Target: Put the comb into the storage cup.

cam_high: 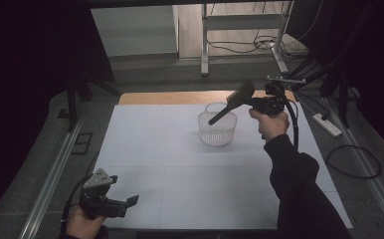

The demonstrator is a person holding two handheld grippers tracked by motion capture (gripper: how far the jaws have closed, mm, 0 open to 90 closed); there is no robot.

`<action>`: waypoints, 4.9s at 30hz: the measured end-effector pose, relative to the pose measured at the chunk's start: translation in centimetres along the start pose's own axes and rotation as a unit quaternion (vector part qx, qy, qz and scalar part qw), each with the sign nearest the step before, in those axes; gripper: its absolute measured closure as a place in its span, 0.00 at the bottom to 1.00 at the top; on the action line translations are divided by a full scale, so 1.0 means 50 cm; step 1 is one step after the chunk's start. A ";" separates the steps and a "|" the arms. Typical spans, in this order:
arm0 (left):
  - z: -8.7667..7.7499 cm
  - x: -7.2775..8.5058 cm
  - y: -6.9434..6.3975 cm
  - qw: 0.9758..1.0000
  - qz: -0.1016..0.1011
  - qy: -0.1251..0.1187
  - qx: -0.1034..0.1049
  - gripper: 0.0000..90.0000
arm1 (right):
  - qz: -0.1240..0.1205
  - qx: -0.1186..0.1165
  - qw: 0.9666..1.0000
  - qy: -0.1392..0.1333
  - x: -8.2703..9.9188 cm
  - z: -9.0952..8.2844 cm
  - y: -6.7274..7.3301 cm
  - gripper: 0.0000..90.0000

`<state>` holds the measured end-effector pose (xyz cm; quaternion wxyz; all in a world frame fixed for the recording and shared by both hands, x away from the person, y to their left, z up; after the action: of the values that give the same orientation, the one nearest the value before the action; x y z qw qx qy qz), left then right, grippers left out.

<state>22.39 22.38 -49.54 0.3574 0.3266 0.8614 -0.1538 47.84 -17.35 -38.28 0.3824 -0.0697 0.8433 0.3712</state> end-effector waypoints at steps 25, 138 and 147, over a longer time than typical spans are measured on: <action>0.000 0.000 0.000 1.000 0.001 0.002 -0.001 0.00 | -0.004 0.024 1.000 0.017 0.032 0.055 -0.019 0.92; 0.003 0.001 -0.001 1.000 0.001 0.011 0.001 0.01 | -0.050 0.145 0.988 0.030 0.105 0.108 -0.122 0.44; 0.003 0.001 -0.001 1.000 0.001 0.011 0.001 0.01 | -0.070 0.155 0.984 0.047 0.112 0.110 -0.116 0.26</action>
<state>22.43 22.30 -49.69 0.3481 0.3293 0.8647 -0.1506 49.50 -16.84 -47.90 0.3732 -0.0860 0.9007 0.2048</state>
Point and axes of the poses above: each handheld gripper's, and its own axes: z roughly forward along the jaws, x roughly out of its underside, y roughly to its left, the point moved 5 cm from there along z, roughly forward along the jaws, and after that the axes turned 9 degrees about z, right-handed, at the moved point
